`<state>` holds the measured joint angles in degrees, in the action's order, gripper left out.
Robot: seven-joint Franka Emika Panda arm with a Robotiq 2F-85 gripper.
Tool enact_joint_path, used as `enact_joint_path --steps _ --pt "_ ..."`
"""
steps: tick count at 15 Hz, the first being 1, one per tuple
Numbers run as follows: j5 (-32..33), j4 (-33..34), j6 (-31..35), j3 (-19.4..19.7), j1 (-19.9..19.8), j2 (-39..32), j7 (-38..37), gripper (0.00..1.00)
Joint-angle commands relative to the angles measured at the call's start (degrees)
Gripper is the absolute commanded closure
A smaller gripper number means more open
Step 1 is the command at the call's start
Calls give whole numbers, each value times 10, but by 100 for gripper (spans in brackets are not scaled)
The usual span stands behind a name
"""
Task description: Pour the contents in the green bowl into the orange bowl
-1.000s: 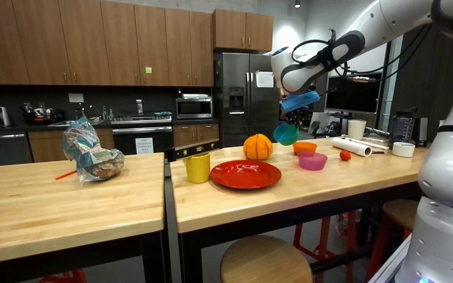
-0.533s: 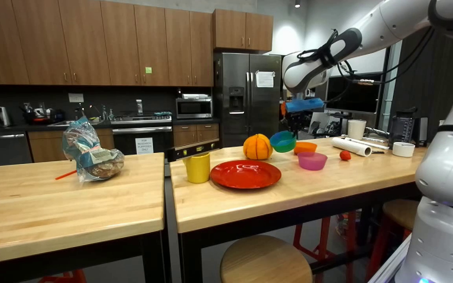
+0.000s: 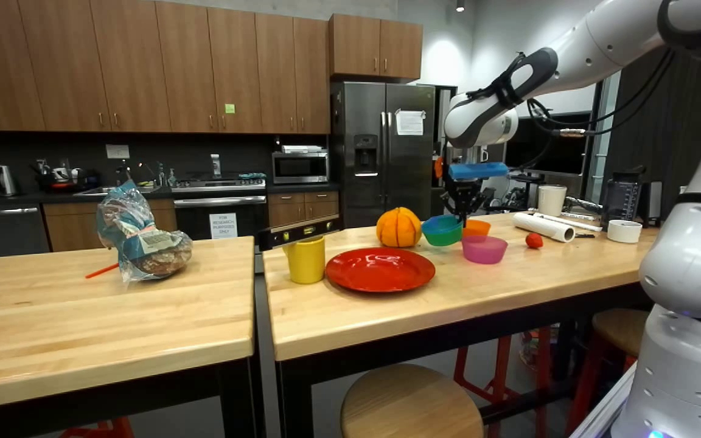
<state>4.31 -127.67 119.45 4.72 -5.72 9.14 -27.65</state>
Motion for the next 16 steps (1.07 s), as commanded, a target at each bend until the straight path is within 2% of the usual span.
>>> enact_joint_path --steps 1,9,10,12,13,16 --pt "-26 -10 10 2 -8 -2 19 98" --pt "-39 -13 12 6 -11 -7 20 98" --pt "-38 -14 12 7 -12 -6 21 86" --pt "-38 -16 12 8 -12 -2 21 70" --pt "-38 -17 13 8 -13 -1 22 58" --pt "-38 -19 11 9 -12 8 29 39"
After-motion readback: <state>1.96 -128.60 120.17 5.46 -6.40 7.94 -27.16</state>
